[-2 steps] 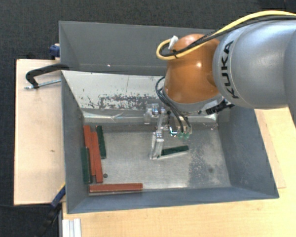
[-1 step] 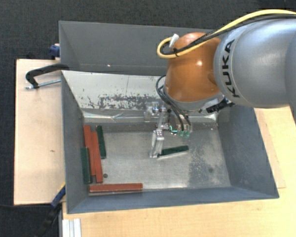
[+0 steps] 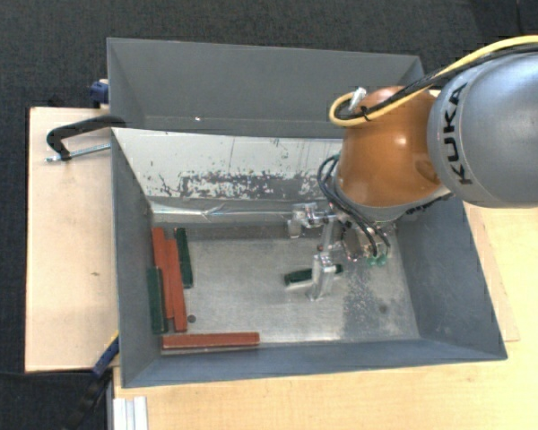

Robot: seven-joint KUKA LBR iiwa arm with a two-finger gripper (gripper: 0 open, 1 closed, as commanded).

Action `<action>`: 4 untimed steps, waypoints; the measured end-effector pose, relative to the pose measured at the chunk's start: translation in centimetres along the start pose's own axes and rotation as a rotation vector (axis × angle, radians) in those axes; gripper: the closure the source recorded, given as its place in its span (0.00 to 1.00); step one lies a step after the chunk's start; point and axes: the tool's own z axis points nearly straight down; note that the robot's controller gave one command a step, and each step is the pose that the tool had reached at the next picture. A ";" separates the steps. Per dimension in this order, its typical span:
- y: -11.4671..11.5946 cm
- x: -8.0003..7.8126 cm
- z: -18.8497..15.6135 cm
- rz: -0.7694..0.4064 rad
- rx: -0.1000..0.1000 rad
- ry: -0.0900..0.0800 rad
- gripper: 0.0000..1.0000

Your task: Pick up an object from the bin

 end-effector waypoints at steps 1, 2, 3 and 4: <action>-1.9 2.7 7.3 -0.153 -0.003 0.007 1.00; -1.9 2.7 7.3 -0.153 -0.003 0.007 0.00; -2.6 1.9 7.3 -0.216 -0.006 0.008 0.00; -8.0 -1.9 6.7 -0.426 -0.003 0.001 1.00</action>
Offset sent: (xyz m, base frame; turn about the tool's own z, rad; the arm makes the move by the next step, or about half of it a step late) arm 0.0000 0.0000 0.0000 0.0000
